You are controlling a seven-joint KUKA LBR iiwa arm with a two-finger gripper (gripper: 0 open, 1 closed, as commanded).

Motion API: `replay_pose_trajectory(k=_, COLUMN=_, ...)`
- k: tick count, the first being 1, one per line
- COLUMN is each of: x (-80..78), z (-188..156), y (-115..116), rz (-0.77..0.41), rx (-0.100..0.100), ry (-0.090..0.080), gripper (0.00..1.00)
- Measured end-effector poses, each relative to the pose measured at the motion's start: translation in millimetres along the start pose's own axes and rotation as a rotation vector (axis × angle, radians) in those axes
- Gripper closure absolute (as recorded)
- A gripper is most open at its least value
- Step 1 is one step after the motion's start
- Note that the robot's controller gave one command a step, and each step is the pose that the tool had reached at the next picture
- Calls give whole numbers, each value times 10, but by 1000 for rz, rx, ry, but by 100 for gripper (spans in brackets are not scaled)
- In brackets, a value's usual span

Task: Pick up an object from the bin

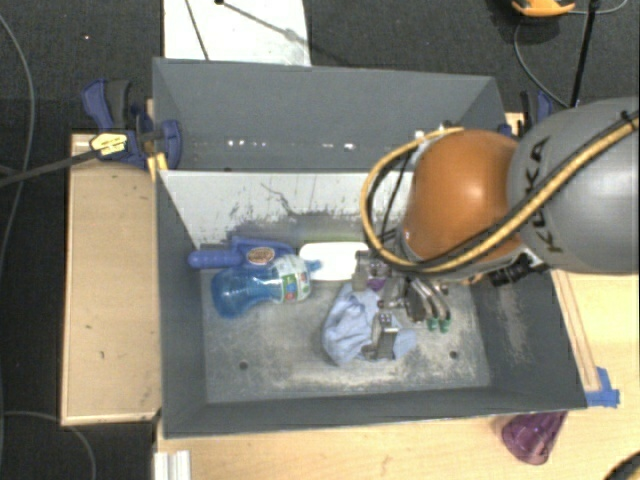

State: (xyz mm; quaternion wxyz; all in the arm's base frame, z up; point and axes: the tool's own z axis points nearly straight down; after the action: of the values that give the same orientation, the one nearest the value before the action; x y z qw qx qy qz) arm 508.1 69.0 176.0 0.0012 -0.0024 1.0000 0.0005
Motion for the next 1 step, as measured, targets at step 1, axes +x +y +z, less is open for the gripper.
replay_pose_trajectory(k=1, x=-4, z=122, y=-10, rz=-53, rx=0, ry=-5, gripper=0)
